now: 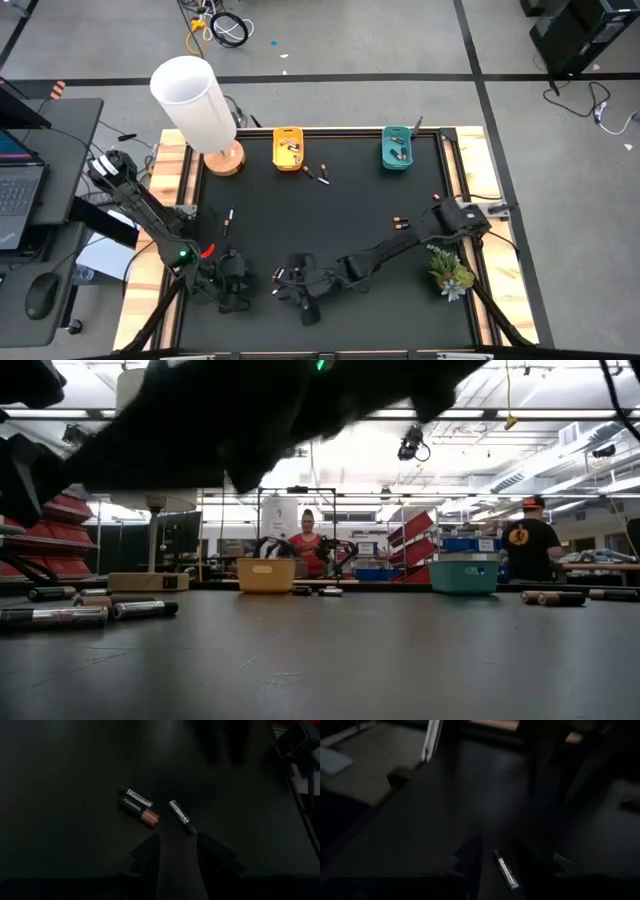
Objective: Sort batteries
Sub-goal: Put the silver battery into the yellow bin, then put the black battery into the blue bin
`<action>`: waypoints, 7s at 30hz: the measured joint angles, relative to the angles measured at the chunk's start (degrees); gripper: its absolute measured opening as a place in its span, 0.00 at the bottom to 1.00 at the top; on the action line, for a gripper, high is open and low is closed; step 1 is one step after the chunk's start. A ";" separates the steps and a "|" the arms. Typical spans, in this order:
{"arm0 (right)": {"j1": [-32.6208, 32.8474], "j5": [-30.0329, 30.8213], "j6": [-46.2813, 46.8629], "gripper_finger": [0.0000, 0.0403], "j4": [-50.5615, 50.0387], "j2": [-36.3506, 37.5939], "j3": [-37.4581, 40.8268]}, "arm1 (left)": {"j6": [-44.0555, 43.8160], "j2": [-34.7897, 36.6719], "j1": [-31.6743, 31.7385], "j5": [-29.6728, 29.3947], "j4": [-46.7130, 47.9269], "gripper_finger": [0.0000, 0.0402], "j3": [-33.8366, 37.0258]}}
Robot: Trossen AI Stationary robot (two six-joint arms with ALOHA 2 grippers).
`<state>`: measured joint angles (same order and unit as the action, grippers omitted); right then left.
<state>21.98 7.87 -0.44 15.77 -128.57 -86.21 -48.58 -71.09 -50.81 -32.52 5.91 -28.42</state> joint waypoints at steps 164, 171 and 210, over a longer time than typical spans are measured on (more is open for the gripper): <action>0.27 16.56 15.55 0.50 -17.80 -3.55 -3.56 | -10.47 -21.97 5.00 -12.55 -11.72 0.58 -1.80; -0.65 16.45 13.87 0.50 -17.77 -3.55 -3.56 | -5.80 -21.97 7.42 -10.53 -8.92 0.57 -1.79; 2.14 18.02 17.20 0.48 -23.15 -1.49 -3.59 | -7.13 -18.12 9.60 -5.09 -2.89 0.55 -1.79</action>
<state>24.12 25.89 16.75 -7.38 -130.06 -89.80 -55.71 -89.21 -41.21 -37.60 3.02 -30.22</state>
